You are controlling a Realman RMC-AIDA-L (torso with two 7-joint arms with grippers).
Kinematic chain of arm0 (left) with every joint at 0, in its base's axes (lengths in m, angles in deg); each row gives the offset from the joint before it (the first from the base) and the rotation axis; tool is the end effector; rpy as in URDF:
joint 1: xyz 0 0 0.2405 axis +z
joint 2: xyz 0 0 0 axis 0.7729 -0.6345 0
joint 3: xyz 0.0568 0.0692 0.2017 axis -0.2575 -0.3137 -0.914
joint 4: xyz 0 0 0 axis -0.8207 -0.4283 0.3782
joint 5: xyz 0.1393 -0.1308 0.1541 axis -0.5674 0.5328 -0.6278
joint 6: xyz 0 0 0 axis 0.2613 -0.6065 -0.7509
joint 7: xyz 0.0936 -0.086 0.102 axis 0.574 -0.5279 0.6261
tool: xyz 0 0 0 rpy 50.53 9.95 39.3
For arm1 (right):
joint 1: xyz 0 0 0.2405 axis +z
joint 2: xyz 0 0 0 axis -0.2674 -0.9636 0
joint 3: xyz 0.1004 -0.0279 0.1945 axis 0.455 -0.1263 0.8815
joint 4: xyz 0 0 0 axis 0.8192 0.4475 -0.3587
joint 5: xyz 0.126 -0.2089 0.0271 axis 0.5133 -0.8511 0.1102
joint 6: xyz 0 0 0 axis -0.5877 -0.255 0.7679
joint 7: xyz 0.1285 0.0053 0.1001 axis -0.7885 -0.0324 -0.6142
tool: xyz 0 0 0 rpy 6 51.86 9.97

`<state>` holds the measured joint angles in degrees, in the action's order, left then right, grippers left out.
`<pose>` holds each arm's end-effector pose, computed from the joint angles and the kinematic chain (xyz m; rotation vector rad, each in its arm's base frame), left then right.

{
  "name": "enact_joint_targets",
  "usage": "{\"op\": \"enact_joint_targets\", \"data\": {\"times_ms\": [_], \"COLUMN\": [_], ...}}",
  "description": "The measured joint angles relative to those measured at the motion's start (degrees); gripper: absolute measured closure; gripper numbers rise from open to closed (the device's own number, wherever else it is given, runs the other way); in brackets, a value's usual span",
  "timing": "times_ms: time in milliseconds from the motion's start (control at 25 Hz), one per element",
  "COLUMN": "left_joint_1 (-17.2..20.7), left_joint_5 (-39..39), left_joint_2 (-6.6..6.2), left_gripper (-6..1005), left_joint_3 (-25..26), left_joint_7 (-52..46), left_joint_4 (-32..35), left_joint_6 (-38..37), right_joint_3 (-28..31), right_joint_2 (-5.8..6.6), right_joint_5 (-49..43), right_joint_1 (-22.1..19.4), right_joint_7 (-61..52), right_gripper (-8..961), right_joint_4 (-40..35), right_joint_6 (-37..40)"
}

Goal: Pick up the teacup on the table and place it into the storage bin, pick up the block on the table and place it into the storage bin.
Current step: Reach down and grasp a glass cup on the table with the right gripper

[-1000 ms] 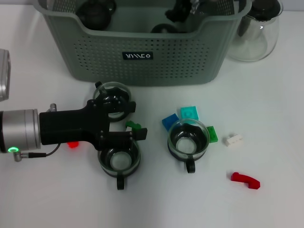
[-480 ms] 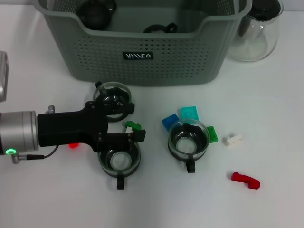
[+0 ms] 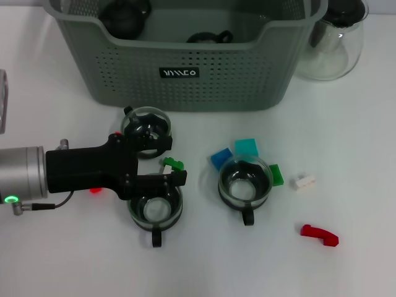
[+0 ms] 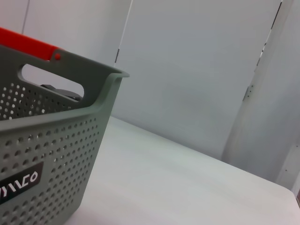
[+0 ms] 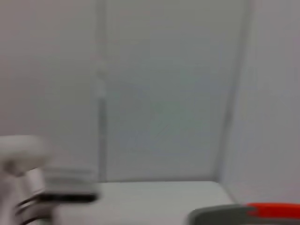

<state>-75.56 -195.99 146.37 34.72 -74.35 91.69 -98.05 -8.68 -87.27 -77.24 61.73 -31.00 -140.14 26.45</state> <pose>-0.2660 0.2900 -0.0220 -2.8027 -0.6426 -0.8396 0.0005 0.3982 0.0894 -2.8457 0.0164 0.6074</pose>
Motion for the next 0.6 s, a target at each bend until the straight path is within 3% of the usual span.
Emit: {"op": "enact_joint_targets", "data": {"times_ms": [280,600], "left_joint_1": [-0.02,-0.02], "left_joint_5": [0.0,0.0], "left_joint_2": [-0.09,-0.09], "left_gripper": [187,187], "left_joint_3": [0.01,0.01], "left_joint_7": [0.19,0.31], "left_joint_4": [0.0,0.07], "left_joint_6": [-0.03,-0.08], "right_joint_3": [3.38,2.5], "right_joint_2": [1.2,0.27], "right_joint_5": [-0.02,-17.5], "right_joint_1": [-4.16,-4.64], "right_joint_7": [8.04,4.26], "right_gripper": [393,400], "right_joint_4": [4.86,6.08], "right_joint_6": [17.07,21.49]}}
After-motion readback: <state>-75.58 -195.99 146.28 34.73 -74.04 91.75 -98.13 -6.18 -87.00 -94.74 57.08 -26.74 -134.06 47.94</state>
